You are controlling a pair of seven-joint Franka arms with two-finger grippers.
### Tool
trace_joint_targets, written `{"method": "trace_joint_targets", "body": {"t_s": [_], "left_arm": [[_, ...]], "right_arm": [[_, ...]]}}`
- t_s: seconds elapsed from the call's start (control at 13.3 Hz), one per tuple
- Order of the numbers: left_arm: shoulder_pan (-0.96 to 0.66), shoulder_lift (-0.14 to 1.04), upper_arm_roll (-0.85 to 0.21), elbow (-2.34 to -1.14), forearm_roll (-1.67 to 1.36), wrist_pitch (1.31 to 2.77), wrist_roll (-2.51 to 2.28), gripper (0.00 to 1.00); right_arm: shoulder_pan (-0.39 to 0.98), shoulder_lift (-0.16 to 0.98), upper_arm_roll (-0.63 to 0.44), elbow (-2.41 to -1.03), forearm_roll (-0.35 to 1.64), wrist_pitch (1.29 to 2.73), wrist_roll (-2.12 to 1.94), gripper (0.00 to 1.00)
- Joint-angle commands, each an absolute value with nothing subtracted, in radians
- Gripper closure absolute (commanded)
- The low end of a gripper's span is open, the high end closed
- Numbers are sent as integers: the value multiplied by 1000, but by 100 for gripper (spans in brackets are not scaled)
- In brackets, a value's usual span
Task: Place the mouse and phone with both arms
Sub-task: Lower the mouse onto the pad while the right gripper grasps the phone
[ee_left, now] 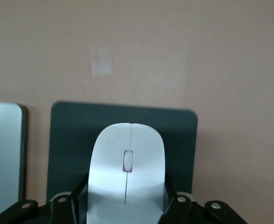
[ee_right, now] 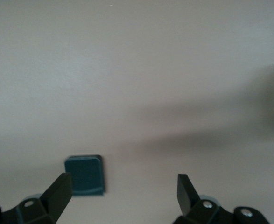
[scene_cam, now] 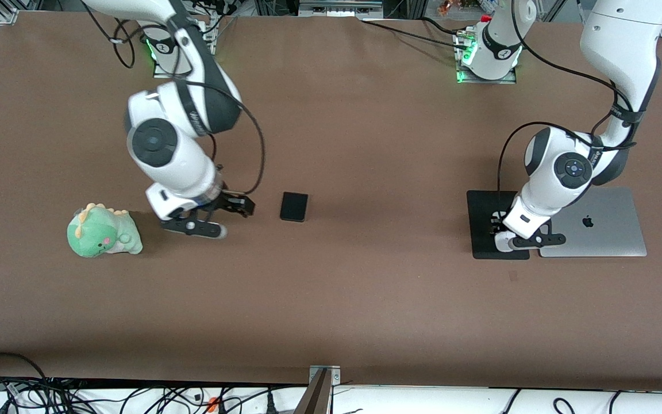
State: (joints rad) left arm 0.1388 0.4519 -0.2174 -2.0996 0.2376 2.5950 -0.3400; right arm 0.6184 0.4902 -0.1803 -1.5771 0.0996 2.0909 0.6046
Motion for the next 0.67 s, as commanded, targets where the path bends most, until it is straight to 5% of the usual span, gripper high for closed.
{"method": "trace_joint_targets", "body": {"t_s": [0.0,0.6], "left_arm": [[166,448,-236,-2131,267,2609,-324,37],[178,509,-233,-2131,268,2665,-324,29]], "right_arm": [[682,541,-192,-1621,112,2234,693,0],[814,650,-193,-1802,112,2643,886,0]]}}
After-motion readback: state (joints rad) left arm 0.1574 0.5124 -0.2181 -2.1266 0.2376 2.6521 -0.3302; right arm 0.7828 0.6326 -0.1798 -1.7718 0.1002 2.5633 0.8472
